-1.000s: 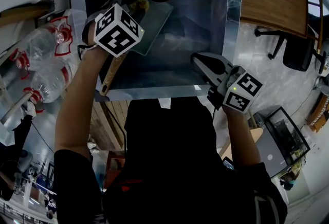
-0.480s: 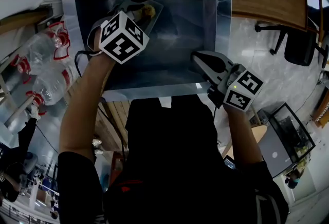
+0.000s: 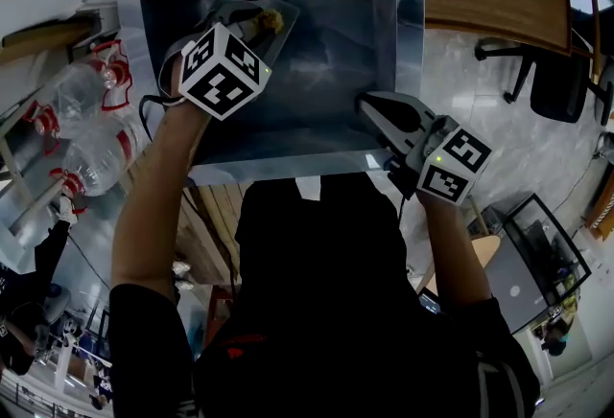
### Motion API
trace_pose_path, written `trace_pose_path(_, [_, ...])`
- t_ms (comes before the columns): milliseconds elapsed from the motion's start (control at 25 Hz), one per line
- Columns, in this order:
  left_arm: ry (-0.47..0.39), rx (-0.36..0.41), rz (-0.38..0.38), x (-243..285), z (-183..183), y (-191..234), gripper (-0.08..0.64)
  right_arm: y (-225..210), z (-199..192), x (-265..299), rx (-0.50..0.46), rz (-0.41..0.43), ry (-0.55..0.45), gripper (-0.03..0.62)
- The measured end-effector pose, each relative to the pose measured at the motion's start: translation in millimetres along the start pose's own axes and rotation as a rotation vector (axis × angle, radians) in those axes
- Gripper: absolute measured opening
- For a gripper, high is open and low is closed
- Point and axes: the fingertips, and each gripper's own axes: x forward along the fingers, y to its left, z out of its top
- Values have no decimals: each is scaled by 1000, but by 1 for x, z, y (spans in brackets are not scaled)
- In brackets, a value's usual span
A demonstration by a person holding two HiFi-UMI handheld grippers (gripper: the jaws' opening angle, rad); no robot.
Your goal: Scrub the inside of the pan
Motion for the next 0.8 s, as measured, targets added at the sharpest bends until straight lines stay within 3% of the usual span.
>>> trace_pose_path(480, [-204,-105,117,-119,0,-6,161,59,37,10,-129,40,-44,5])
trace_pose_path(800, [-336,-100,201,-208,9,-25,161,110,59,4,-225,38,-90,5])
